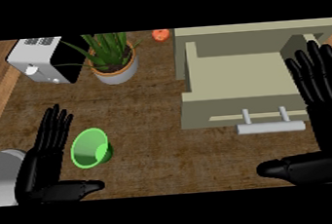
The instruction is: Pick up the cup, place it into the drawer and close the drawer
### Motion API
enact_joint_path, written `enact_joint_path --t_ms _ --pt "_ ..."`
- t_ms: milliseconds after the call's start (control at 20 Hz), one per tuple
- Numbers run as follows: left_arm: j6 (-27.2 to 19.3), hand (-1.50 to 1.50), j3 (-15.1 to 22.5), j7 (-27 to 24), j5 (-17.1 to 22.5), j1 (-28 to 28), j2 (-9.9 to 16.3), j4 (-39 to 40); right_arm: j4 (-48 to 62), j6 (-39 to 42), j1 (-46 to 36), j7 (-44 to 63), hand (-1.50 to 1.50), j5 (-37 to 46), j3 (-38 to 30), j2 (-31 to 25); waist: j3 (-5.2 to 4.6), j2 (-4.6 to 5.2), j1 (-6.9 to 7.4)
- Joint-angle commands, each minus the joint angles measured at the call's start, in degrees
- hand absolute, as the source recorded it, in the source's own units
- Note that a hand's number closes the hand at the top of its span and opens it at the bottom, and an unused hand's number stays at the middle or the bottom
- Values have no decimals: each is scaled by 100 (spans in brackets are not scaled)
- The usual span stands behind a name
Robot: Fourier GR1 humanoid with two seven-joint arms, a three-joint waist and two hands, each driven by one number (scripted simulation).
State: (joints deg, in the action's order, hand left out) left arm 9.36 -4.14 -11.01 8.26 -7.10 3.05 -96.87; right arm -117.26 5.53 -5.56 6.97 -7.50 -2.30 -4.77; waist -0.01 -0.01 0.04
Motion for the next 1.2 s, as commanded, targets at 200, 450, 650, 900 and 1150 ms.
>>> enact_joint_path --t_ms 200,450,650,900,1150 --pt "131 -150 -56 -624 -223 73 -6 921 103 178 -14 -53 -150 -264 -250 -99 1 0 -4" --pt "329 -150 -402 -1313 -313 522 254 2119 -27 64 -93 97 -150 4 22 -13 0 3 -12" --pt "335 -150 -280 -1862 -466 483 53 2712 -180 -26 -46 209 -150 22 101 75 -1 2 -16" --pt "394 -150 -604 -2027 -249 748 256 3163 75 155 -297 222 -150 -299 -319 -173 1 2 -6" --pt "369 -150 -618 -2306 -312 933 309 3634 109 62 -194 55 -150 -41 -6 53 1 1 -4"
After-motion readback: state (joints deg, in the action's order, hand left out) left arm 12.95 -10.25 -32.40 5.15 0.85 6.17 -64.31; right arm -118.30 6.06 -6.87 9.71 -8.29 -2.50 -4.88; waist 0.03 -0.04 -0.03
